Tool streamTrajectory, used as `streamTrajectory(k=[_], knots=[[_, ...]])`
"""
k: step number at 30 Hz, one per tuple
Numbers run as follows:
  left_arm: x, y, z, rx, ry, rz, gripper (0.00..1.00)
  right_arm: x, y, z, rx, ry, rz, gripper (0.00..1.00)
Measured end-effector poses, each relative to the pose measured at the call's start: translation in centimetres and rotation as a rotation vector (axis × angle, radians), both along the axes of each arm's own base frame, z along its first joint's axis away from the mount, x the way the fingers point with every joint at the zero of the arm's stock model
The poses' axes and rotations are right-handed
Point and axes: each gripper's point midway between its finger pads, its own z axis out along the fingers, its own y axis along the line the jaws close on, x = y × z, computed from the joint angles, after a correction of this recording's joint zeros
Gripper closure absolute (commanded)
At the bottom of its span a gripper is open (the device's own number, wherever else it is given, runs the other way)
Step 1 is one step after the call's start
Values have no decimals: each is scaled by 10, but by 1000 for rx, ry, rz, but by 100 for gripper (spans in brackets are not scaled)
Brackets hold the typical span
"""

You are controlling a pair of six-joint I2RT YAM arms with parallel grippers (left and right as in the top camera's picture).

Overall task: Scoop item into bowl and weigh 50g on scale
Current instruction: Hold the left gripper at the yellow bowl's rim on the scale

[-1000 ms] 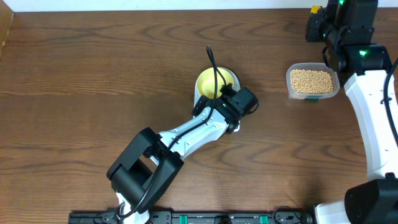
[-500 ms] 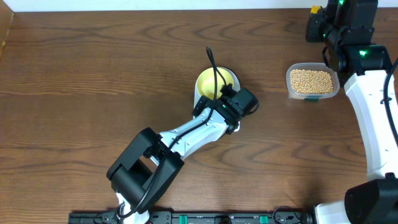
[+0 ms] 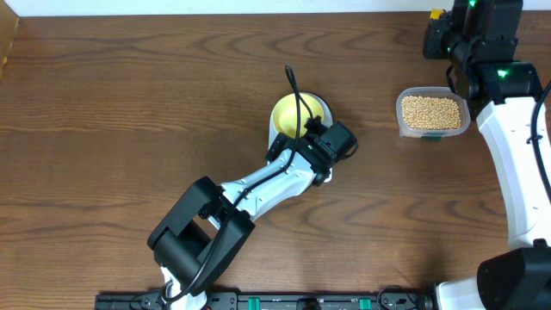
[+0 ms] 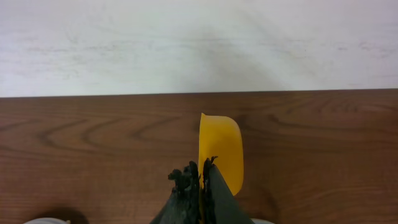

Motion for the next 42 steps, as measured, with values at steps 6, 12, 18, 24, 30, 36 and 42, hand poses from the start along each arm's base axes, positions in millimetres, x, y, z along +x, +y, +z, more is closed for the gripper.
streamTrajectory(k=[6,12,18,24,30,36,42], knots=[[0,0,0,0,0,0,12,0,0,0,0,0,0,99],[0,0,0,-1,-1,0,12,0,0,0,0,0,0,99],[0,0,0,-4,-4,0,12,0,0,0,0,2,0,99],[0,0,-1,-4,-4,0,12,0,0,-1,0,3,0,99],[0,0,-1,-6,-6,0,12,0,0,-1,0,4,0,99],[0,0,-1,-9,-9,0,12,0,0,-1,0,4,0,99],[0,0,-1,-9,-10,-1,12,0,0,-1,0,3,0,99]])
